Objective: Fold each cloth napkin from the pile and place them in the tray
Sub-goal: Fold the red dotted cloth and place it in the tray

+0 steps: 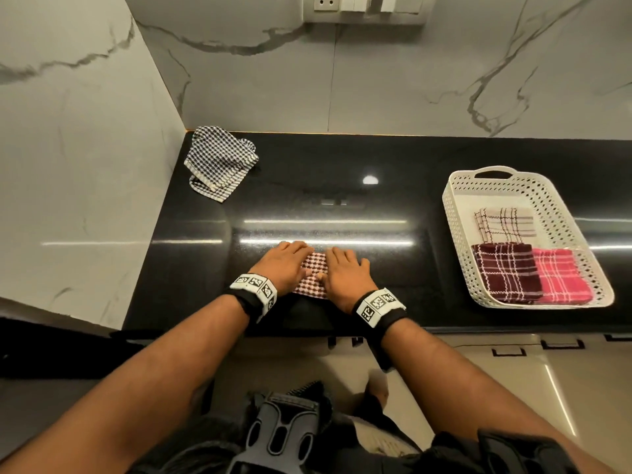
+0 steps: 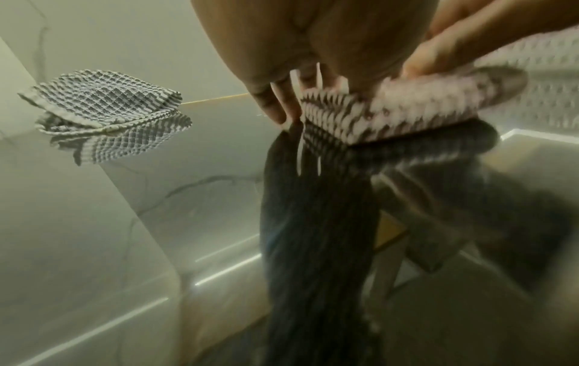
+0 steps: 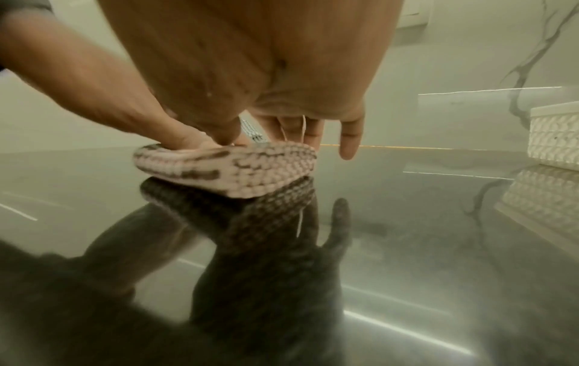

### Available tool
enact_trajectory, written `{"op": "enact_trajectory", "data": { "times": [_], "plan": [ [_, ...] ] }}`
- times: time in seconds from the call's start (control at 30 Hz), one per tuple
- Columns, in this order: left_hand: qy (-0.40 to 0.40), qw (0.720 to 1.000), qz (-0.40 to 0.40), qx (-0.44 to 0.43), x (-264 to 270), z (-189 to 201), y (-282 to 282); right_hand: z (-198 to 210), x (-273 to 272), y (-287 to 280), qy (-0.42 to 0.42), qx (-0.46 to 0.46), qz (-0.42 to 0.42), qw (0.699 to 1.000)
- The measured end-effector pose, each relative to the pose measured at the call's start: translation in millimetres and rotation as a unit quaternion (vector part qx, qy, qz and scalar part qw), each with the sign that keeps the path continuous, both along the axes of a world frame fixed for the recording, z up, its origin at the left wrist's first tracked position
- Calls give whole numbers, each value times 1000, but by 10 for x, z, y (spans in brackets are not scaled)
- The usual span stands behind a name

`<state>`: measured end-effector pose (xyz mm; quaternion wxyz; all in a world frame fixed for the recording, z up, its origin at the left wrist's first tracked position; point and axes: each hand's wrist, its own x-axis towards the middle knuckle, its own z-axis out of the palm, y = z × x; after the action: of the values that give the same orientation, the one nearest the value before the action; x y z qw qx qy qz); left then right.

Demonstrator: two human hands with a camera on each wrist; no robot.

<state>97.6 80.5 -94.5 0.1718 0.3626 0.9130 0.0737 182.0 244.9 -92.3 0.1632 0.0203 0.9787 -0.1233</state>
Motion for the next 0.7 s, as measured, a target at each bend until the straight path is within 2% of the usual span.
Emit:
{"op": "enact_trajectory", "data": {
  "times": [0.1,0.2,0.27,0.43,0.5,0.57,0.7],
  "plan": [
    [-73,997,23,-9,-105,95,100,58,-75,146,-30,-21,7,999],
    [-127,988,0,-83,-167,153,177,76,-55,306,-76,-80,2,994],
    [-158,982,-19,-99,-154,160,254,101,4,394,-99,-111,-8,989],
    [-228,972,-12,46,-167,307,511,257,262,675,-73,-202,-56,975],
    [-241,965,-6,100,-190,431,700,310,430,878,-57,-283,-108,951],
    [-263,954,3,142,-178,555,992,420,633,1106,-28,-378,-182,907],
    [-272,946,-11,173,-18,902,1955,705,1012,1709,86,-415,-329,844]
  ]
}}
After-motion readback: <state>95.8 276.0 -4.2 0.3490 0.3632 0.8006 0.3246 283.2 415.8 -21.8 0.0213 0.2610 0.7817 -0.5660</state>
